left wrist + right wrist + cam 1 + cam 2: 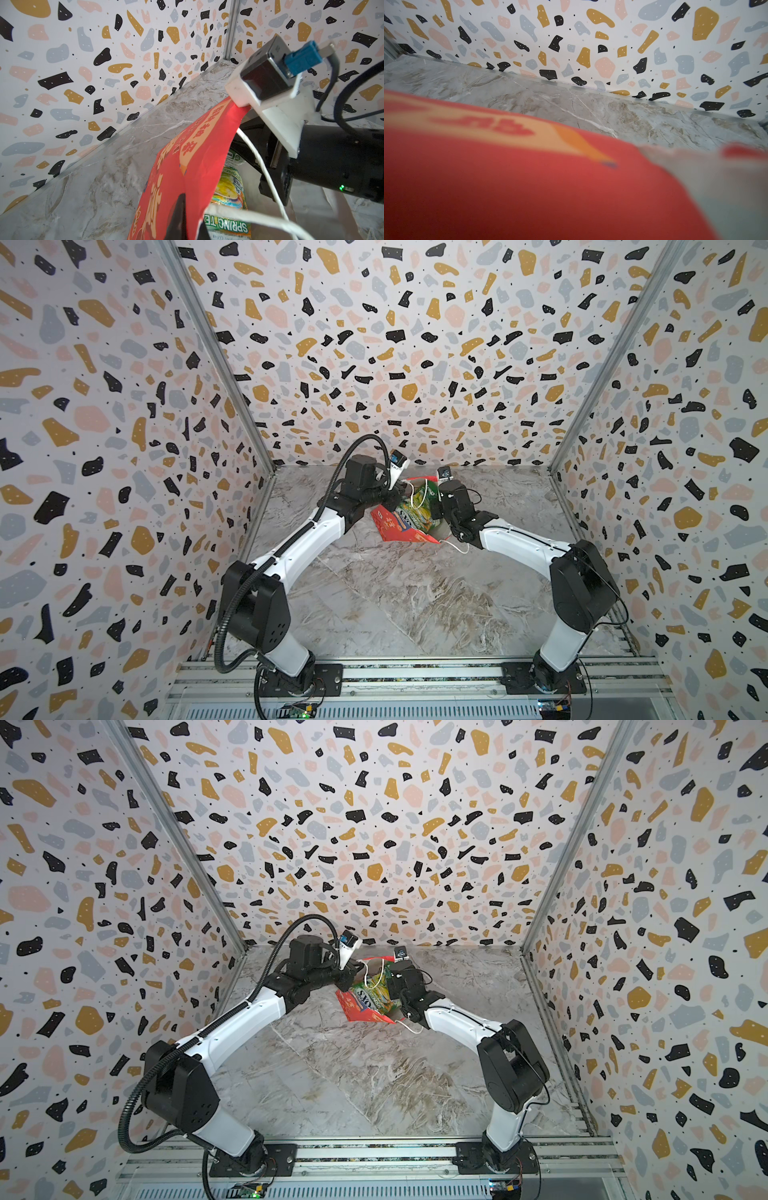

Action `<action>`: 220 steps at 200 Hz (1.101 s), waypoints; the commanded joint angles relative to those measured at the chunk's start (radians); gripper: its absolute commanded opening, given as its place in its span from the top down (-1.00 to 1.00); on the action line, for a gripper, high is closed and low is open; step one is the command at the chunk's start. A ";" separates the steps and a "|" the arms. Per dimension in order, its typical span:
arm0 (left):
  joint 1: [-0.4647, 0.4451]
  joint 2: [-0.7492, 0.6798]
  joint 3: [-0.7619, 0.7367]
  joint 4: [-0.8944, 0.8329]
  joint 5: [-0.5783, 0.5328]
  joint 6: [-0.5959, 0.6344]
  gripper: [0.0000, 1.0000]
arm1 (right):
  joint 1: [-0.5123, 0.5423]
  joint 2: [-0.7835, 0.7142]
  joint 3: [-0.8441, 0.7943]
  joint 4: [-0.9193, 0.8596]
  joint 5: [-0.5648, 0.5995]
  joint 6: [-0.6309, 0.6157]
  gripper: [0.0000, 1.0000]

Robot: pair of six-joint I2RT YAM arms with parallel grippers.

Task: Take the snacks out of the paper bag
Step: 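Pull the green Fox's packet out of the bag with the right gripper, lifting away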

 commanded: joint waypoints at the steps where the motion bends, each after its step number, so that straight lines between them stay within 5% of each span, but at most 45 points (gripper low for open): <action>1: -0.002 -0.035 0.004 0.088 0.041 0.002 1.00 | 0.002 -0.051 -0.037 -0.035 -0.070 -0.034 0.96; 220: 0.005 -0.027 0.000 0.092 0.033 0.005 1.00 | 0.000 -0.435 0.008 -0.261 -0.216 -0.037 1.00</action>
